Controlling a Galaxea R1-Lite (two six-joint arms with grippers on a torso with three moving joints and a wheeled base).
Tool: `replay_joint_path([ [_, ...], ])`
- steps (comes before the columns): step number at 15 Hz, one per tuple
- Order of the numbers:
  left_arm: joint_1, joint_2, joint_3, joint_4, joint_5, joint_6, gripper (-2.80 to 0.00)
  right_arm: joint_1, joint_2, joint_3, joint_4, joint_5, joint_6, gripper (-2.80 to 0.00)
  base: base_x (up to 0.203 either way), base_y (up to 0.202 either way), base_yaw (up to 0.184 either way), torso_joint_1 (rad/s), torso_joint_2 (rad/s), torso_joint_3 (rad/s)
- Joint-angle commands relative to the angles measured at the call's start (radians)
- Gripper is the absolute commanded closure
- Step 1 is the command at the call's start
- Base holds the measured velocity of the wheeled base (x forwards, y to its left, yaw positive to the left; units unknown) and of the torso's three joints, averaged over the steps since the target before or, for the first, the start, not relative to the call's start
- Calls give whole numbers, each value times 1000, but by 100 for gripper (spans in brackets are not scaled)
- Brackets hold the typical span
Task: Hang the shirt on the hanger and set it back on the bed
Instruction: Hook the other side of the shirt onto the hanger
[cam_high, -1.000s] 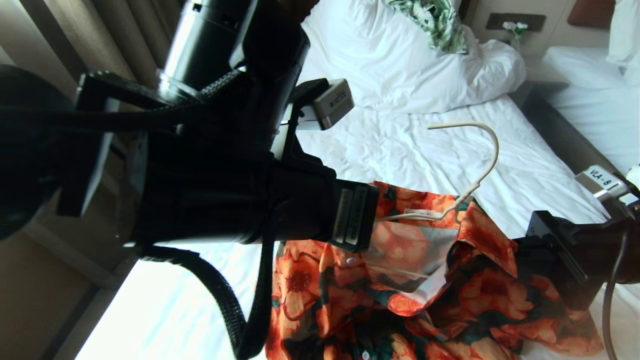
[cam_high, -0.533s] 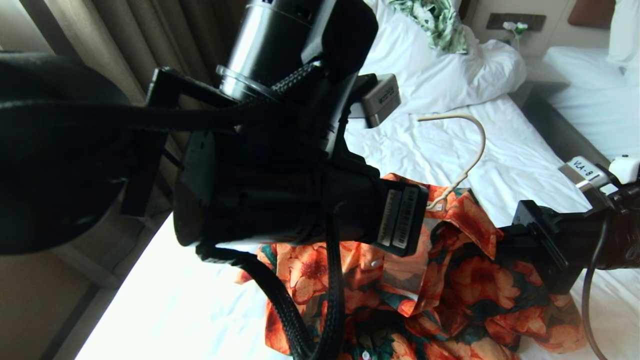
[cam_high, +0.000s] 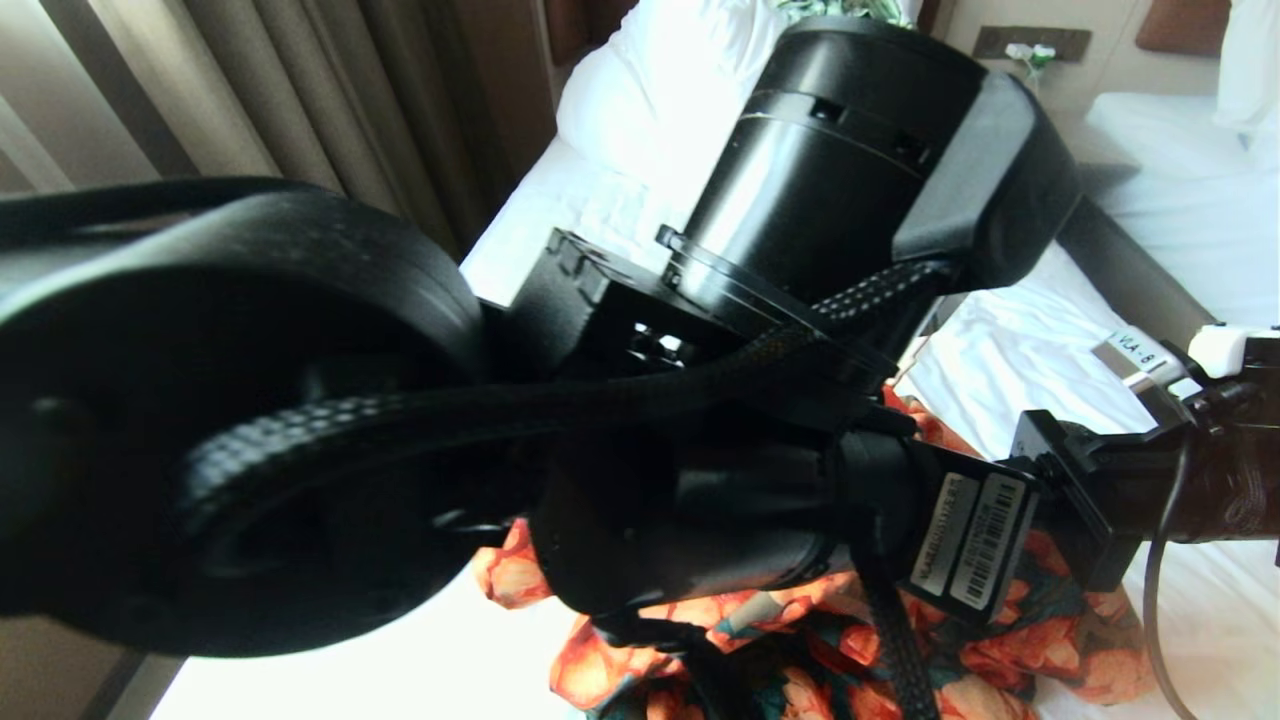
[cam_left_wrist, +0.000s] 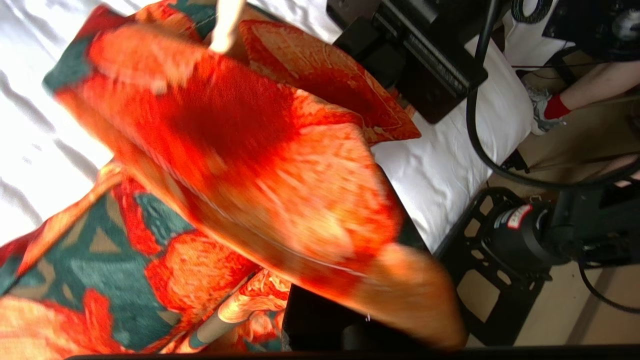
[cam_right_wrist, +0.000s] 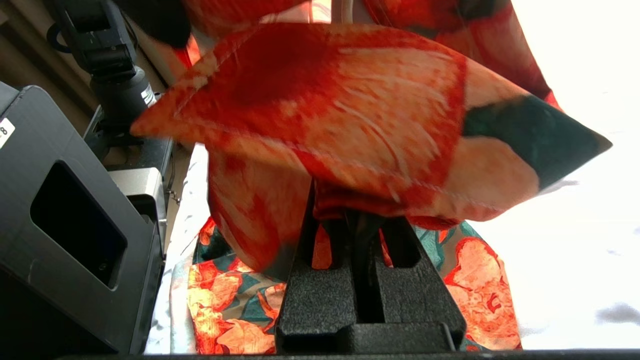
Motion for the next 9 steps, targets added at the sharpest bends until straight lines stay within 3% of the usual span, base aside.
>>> replay_joint_path([
  [1,0,62,-35,-1,2,4,0,0,7,1,-4,7,-2,0,0,0,0,0,0,0],
  [9,-23,83,-56,-6,0,6,0,-14,45,-10,-12,11,-2,0,0,0,0,0,0,0],
])
